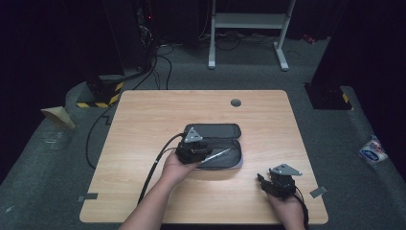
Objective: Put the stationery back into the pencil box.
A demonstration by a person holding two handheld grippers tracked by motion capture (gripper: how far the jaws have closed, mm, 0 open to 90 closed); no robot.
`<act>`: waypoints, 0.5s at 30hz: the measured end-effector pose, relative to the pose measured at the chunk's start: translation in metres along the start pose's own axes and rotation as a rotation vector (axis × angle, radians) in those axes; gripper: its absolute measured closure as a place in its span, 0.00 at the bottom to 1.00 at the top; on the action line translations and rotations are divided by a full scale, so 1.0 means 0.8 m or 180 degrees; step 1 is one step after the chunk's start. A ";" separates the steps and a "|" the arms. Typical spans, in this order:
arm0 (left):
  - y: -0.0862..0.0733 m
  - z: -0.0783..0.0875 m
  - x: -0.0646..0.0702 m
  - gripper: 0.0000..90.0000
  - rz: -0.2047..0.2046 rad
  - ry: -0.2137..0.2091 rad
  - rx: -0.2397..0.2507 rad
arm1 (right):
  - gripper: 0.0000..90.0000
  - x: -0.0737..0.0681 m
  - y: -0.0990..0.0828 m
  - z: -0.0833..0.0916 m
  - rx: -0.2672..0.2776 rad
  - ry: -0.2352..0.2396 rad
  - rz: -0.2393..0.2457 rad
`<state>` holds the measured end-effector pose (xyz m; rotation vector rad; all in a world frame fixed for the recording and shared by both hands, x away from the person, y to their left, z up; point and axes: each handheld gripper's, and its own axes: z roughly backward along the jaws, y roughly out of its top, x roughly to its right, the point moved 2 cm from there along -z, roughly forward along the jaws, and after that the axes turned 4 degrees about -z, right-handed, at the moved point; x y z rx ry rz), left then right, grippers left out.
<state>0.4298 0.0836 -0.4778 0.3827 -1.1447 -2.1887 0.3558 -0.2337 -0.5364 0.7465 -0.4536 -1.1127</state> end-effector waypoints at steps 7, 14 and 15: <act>-0.005 0.004 -0.002 0.67 0.0070 0.0019 0.0030 | 0.49 0.000 0.000 0.000 0.0001 -0.0003 0.0004; -0.004 0.012 -0.001 0.54 0.0054 0.0125 0.0098 | 0.49 0.000 0.000 0.000 0.0001 -0.0005 0.0004; -0.003 0.012 -0.002 0.52 0.0054 0.0146 0.0101 | 0.49 0.000 0.000 0.000 0.0001 -0.0006 0.0007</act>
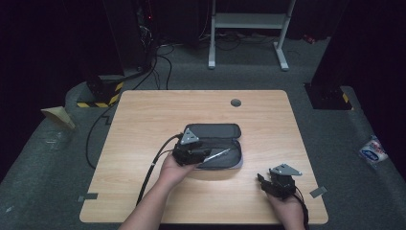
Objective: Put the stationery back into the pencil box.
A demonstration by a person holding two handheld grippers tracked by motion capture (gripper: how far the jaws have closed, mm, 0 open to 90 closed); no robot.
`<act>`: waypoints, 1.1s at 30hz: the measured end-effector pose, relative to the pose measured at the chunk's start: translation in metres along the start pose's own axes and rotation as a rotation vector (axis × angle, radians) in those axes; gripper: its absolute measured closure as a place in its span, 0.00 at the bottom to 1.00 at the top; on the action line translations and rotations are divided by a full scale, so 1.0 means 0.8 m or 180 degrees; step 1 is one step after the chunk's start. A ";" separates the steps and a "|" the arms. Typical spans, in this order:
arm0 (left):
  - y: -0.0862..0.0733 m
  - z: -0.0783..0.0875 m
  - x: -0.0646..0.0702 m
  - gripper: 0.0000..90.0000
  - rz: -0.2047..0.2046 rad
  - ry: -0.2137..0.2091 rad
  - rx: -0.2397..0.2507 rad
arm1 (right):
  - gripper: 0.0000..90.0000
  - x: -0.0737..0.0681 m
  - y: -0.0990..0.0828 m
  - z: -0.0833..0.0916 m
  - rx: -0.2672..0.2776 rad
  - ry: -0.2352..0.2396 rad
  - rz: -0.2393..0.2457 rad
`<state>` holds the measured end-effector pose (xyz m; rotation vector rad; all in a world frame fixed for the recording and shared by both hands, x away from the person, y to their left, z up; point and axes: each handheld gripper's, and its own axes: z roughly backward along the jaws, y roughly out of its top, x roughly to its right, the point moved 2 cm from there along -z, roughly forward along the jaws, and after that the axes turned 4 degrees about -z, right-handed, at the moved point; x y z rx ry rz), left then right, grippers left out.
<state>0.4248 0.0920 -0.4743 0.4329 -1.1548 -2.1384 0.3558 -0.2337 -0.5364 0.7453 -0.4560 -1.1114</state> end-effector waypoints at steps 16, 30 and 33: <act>-0.014 0.026 -0.019 0.02 0.0255 0.0218 0.0023 | 0.49 0.000 0.000 0.000 -0.0001 0.0001 -0.0003; -0.067 0.081 -0.053 0.00 0.0436 0.0553 -0.0099 | 0.49 0.000 0.000 0.000 0.0002 -0.0004 0.0004; -0.085 0.092 -0.060 0.00 0.0473 0.0602 -0.0180 | 0.49 0.000 0.000 0.000 0.0001 -0.0012 0.0010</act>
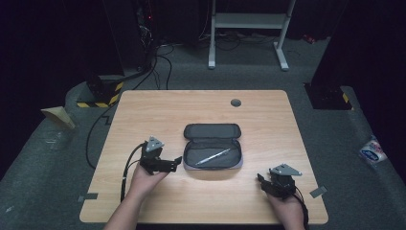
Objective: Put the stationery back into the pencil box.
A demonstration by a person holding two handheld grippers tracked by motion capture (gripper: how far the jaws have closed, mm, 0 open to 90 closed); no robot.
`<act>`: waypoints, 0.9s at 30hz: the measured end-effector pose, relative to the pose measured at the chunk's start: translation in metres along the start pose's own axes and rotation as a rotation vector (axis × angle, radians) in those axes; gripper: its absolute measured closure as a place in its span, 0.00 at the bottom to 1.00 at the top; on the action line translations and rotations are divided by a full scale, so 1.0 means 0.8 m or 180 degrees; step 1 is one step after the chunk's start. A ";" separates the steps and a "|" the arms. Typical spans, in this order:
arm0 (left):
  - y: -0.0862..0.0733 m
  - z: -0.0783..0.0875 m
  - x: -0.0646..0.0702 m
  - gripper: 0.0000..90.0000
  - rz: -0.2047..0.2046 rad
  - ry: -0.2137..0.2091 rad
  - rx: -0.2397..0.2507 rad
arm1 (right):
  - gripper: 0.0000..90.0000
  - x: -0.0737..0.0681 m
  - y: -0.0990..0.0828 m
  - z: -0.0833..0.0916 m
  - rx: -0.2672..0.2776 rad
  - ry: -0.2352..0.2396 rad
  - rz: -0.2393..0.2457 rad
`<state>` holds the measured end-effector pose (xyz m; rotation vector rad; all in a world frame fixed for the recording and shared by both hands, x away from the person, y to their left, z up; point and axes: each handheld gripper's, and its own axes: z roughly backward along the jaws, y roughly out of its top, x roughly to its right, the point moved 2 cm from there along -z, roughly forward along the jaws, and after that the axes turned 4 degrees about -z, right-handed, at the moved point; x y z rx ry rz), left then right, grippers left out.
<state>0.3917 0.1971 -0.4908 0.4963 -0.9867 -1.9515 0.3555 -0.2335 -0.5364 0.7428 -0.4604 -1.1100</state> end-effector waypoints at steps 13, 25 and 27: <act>-0.094 0.024 -0.030 0.02 0.0000 0.0303 -0.0488 | 0.49 0.000 0.000 0.000 -0.0003 -0.0001 -0.0022; -0.104 0.029 -0.024 0.11 0.0018 0.0440 -0.0333 | 0.49 0.000 0.000 0.000 -0.0001 0.0005 -0.0020; -0.104 0.029 -0.024 0.12 0.0007 0.0449 -0.0330 | 0.49 0.000 0.000 0.000 -0.0001 0.0004 -0.0019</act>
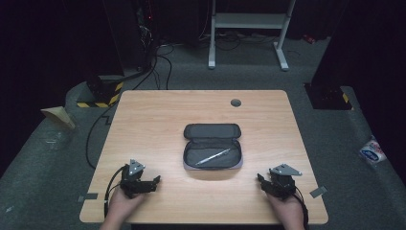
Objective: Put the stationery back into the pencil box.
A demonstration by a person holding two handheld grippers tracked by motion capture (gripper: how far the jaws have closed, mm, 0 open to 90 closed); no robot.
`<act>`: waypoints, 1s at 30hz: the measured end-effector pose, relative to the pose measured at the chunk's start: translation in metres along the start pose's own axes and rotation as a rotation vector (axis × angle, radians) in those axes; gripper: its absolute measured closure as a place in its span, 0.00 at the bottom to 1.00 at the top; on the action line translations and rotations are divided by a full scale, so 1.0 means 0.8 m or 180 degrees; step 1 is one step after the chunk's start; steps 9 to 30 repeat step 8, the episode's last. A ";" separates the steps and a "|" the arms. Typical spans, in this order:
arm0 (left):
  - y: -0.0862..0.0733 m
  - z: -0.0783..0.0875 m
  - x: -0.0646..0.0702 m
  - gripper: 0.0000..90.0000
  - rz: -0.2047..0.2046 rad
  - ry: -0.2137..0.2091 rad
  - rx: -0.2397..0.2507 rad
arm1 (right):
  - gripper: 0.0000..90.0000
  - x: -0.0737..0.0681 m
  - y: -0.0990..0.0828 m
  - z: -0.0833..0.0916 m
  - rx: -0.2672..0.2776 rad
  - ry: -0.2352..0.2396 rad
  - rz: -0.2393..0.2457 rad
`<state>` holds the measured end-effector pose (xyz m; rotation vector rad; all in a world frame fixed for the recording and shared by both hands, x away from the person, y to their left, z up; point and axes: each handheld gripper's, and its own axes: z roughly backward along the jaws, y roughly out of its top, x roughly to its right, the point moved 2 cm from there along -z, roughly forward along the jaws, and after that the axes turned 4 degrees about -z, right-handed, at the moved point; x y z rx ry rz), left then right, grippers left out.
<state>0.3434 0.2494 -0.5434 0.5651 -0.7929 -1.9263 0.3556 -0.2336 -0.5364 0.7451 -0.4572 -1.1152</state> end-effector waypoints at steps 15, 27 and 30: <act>0.000 0.000 0.000 0.13 -0.0005 -0.0020 0.0004 | 0.49 -0.001 0.000 0.000 0.0001 -0.0023 -0.0006; 0.000 0.000 0.000 0.13 -0.0005 -0.0020 0.0004 | 0.49 -0.001 0.000 0.000 0.0001 -0.0023 -0.0006; 0.000 0.000 0.000 0.13 -0.0005 -0.0020 0.0004 | 0.49 -0.001 0.000 0.000 0.0001 -0.0023 -0.0006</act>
